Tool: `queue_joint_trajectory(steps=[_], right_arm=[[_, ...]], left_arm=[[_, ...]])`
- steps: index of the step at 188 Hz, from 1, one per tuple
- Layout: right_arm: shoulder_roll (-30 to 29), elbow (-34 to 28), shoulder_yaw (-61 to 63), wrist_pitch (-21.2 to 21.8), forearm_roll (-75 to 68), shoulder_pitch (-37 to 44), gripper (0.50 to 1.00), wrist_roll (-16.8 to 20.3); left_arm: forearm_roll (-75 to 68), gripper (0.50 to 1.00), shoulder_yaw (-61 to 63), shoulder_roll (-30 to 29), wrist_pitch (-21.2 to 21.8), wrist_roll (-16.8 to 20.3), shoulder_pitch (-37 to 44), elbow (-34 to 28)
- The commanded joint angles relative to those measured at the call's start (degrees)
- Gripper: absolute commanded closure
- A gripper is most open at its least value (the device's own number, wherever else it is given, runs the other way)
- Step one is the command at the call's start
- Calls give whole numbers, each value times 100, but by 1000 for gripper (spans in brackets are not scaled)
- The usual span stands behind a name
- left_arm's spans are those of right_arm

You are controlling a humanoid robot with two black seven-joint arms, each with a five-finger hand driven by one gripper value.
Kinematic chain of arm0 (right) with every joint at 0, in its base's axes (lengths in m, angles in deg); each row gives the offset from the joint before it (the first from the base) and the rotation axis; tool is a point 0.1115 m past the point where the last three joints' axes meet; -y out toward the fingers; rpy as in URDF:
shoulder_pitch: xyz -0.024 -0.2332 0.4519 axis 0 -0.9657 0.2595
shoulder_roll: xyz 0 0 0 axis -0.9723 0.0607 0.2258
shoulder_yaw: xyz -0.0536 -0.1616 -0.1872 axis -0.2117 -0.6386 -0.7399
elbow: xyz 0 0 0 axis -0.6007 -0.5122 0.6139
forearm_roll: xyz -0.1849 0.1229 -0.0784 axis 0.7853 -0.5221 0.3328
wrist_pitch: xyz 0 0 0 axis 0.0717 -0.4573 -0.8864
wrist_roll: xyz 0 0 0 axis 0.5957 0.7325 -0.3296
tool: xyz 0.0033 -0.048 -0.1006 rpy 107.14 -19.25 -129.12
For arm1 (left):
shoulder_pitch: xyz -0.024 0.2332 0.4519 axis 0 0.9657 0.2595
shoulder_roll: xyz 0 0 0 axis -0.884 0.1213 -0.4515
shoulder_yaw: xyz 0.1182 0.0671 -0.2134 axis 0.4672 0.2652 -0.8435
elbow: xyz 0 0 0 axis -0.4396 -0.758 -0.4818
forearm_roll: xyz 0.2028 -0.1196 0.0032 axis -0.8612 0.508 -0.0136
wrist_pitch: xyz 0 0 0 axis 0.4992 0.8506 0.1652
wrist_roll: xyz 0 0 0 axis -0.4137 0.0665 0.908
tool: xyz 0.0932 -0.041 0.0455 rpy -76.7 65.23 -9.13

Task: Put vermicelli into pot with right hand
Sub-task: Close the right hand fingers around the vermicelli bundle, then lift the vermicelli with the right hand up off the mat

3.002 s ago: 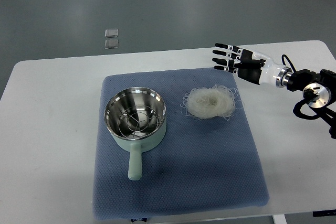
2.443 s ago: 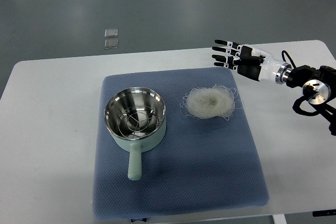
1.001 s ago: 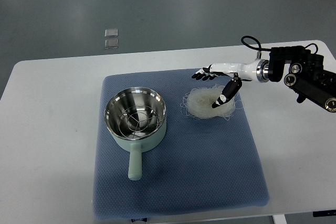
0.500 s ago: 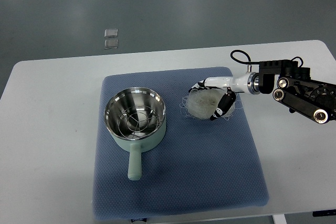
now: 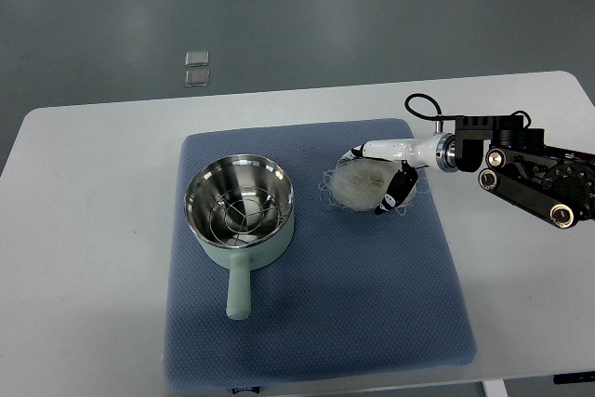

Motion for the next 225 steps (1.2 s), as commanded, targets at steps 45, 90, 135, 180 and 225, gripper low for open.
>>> queue_joint_trajectory(steps=[45, 90, 135, 180, 225], right_arm=[[-6, -9, -97, 0, 89, 11, 932, -10], [-42, -9, -79, 9, 36, 37, 1000, -53], [-42, -27, -44, 0, 27, 98, 1000, -300], [-33, -44, 167, -9, -25, 142, 1000, -484], [11, -44, 448, 53, -34, 511, 1000, -660]], left_arm=[[0, 500, 0, 0, 0, -1, 0, 0], [0, 500, 0, 0, 0, -1, 0, 0], [0, 500, 0, 0, 0, -1, 0, 0], [0, 500, 0, 0, 0, -1, 0, 0], [0, 500, 0, 0, 0, -1, 0, 0]])
